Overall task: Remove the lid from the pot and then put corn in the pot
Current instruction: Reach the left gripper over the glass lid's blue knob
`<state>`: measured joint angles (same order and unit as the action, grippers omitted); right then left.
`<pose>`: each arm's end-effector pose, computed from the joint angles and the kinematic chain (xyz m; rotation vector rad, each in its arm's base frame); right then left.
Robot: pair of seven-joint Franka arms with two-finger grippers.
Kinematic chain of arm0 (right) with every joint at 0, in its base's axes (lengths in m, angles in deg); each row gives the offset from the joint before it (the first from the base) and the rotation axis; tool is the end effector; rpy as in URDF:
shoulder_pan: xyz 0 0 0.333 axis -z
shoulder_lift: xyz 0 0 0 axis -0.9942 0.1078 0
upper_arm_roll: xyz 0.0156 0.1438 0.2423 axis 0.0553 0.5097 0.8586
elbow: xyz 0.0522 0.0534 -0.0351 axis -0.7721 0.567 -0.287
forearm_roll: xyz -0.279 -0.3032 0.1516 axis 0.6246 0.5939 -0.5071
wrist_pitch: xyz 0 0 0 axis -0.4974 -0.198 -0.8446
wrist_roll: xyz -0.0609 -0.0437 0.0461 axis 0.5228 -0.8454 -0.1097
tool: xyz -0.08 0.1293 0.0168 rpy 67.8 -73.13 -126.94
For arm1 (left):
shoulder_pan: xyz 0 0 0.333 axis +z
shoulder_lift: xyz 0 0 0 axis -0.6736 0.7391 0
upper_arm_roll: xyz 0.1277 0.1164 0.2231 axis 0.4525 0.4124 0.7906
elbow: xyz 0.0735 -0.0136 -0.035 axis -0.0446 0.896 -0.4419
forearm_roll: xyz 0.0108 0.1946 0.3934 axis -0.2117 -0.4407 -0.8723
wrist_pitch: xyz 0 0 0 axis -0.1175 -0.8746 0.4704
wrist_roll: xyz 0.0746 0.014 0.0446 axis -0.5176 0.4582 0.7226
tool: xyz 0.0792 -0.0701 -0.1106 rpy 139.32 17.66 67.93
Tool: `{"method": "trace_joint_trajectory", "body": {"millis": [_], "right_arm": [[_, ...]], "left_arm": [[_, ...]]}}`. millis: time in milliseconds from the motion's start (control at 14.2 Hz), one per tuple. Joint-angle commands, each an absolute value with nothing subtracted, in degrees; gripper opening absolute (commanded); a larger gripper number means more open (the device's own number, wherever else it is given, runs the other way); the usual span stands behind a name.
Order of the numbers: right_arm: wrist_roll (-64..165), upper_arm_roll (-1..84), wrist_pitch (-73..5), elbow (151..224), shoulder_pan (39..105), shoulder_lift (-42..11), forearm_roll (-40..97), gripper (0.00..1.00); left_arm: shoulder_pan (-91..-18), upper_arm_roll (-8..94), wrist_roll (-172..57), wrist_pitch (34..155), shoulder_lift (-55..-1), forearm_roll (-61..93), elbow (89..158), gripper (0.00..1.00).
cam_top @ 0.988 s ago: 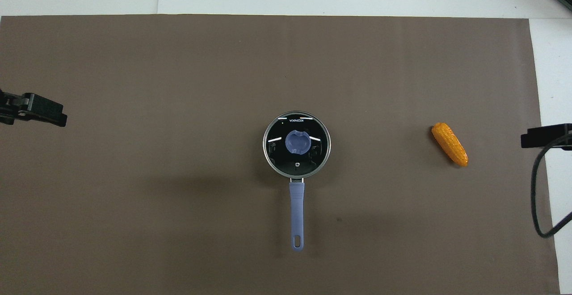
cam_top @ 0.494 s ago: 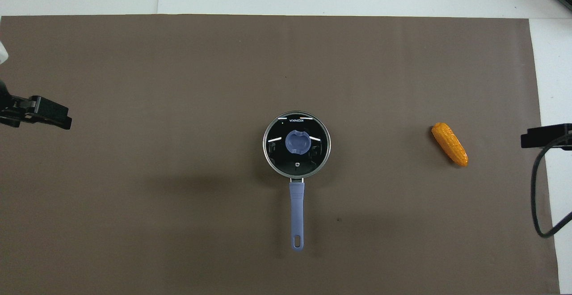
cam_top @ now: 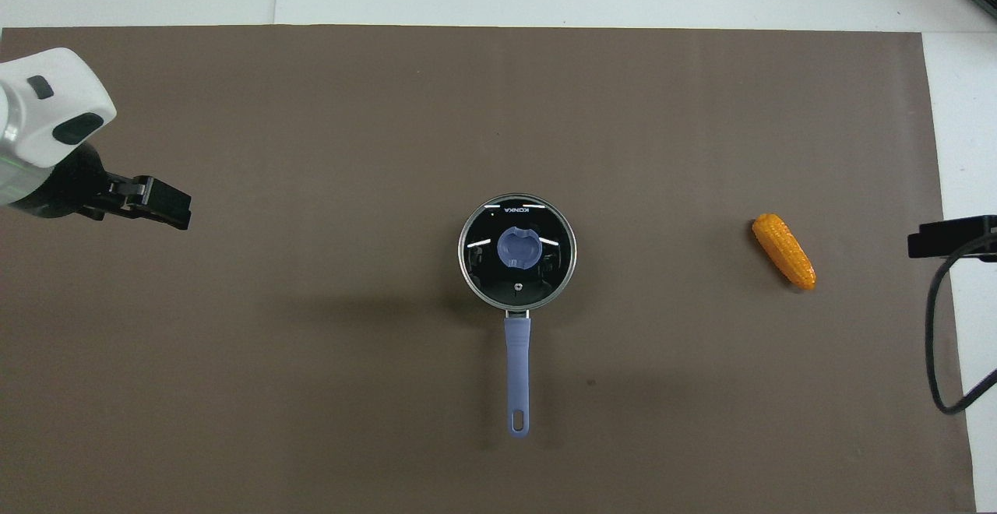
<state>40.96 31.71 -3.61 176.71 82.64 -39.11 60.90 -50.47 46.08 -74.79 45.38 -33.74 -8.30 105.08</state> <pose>0.5562 -0.0175 0.6020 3.1136 -0.0767 0.0718 0.6052 -0.0908 0.4974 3.1106 -0.2677 -0.1458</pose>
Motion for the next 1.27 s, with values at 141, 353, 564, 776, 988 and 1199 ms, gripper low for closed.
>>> {"method": "trace_joint_trajectory", "body": {"millis": [141, 353, 564, 776, 988, 1199], "right_arm": [[42.1, 31.7, -3.5, 176.6, 82.9, -39.0, 60.7, 1.00], [42.1, 31.7, -3.5, 176.7, 82.9, -39.0, 60.7, 1.00], [42.1, 31.7, -3.5, 176.7, 82.9, -39.0, 60.6, 1.00], [42.1, 31.7, -3.5, 176.7, 82.9, -39.0, 60.6, 1.00], [42.1, 31.7, -3.5, 176.6, 82.9, -39.0, 60.6, 1.00], [42.1, 31.7, -3.5, 176.7, 82.9, -39.0, 60.7, 1.00]], "left_arm": [[-57.3, 46.8, -66.0, 49.3, -34.2, -8.5, 108.1, 1.00], [-61.4, 46.8, -59.7, 54.3, -33.7, -8.4, 111.0, 1.00], [-65.4, 46.8, -54.6, 57.9, -31.9, -7.8, 111.8, 1.00], [-68.4, 46.8, -50.0, 60.7, -29.2, -7.8, 111.6, 1.00], [-72.7, 46.8, -43.3, 65.4, -25.8, -7.8, 111.4, 1.00], [-76.3, 46.8, -37.0, 68.9, -21.2, -7.8, 109.5, 1.00]]}}
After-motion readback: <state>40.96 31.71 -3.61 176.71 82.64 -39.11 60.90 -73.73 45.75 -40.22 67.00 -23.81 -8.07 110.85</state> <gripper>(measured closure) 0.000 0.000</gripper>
